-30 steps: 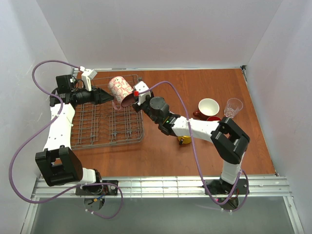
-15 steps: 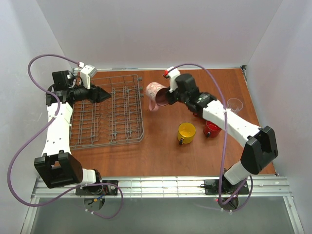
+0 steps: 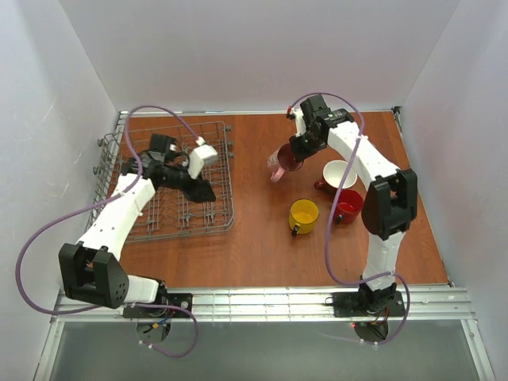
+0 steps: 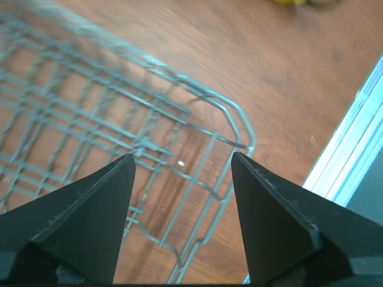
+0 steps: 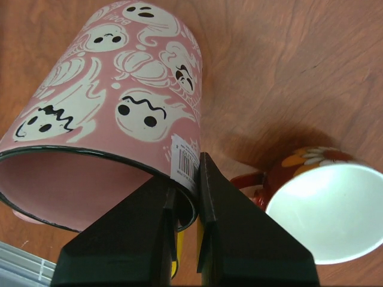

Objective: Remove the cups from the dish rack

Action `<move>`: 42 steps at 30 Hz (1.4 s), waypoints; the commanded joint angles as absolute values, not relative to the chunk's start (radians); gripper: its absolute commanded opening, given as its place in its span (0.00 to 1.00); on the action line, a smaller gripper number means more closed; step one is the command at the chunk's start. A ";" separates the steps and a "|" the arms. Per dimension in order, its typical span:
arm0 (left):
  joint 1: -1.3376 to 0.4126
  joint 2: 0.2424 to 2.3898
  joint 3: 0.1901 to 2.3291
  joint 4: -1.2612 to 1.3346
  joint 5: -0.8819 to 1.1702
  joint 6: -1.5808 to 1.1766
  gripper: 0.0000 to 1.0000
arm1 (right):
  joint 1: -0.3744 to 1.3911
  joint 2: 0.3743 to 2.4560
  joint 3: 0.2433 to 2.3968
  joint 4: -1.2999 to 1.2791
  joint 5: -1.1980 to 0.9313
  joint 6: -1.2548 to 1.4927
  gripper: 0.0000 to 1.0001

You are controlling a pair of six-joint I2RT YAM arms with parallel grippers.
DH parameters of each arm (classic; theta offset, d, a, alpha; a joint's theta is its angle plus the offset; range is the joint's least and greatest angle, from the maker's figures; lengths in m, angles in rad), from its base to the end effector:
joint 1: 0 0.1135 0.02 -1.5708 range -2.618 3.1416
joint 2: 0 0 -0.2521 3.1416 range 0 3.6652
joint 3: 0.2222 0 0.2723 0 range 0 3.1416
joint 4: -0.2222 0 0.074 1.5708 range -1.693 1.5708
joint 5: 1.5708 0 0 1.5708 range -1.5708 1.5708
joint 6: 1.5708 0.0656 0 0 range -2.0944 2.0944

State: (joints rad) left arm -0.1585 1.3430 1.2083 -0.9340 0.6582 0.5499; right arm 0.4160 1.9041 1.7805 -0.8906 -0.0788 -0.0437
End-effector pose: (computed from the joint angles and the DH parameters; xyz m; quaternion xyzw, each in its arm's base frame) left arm 0.2849 -0.0862 0.2725 0.3932 0.8319 -0.2614 0.2915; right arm 0.4069 0.1854 0.2602 -0.2294 0.9330 0.0880 0.2628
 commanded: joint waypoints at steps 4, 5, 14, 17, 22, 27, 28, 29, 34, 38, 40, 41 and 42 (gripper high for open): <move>-0.369 1.278 1.132 -0.905 0.427 0.647 0.66 | 0.410 2.031 2.025 -1.046 -0.072 -0.060 0.01; -0.394 1.278 1.123 -0.902 0.404 0.670 0.67 | 0.408 2.048 2.042 -1.066 -0.048 -0.060 0.01; -0.545 1.327 1.045 -0.891 0.272 0.778 0.70 | 0.384 2.163 2.115 -1.186 0.055 -0.094 0.01; -0.564 1.336 1.034 -0.887 0.230 0.816 0.70 | 0.367 2.177 2.121 -1.206 0.064 -0.104 0.01; -0.581 1.353 1.014 -0.893 0.206 0.865 0.68 | 0.351 2.198 2.106 -1.212 0.069 -0.114 0.01; -0.589 1.344 1.017 -0.943 0.221 0.900 0.60 | 0.350 2.220 2.106 -1.212 0.072 -0.117 0.01; -0.589 1.338 1.014 -0.951 0.222 0.910 0.56 | 0.350 2.223 2.111 -1.212 0.074 -0.117 0.01; -0.589 1.333 1.002 -0.954 0.213 0.926 0.54 | 0.350 2.227 2.118 -1.212 0.071 -0.115 0.01; -0.589 1.321 0.963 -0.962 0.184 0.959 0.35 | 0.350 2.235 2.148 -1.210 0.063 -0.113 0.09; -0.589 1.304 0.943 -0.957 0.175 0.982 0.28 | 0.350 2.241 2.164 -1.206 0.043 -0.114 0.13; -0.588 1.302 0.940 -0.956 0.149 0.988 0.23 | 0.350 2.243 2.175 -1.201 0.020 -0.114 0.14; -0.589 1.301 0.939 -0.954 0.141 0.991 0.22 | 0.350 2.243 2.178 -1.200 0.012 -0.114 0.17; -0.589 1.301 0.937 -0.957 0.134 1.000 0.18 | 0.350 2.243 2.183 -1.198 0.008 -0.114 0.19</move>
State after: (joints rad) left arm -0.5846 1.3407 0.9409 -0.9482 0.1703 0.9592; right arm 0.3534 2.2379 2.1304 -1.1984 0.0372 -0.1081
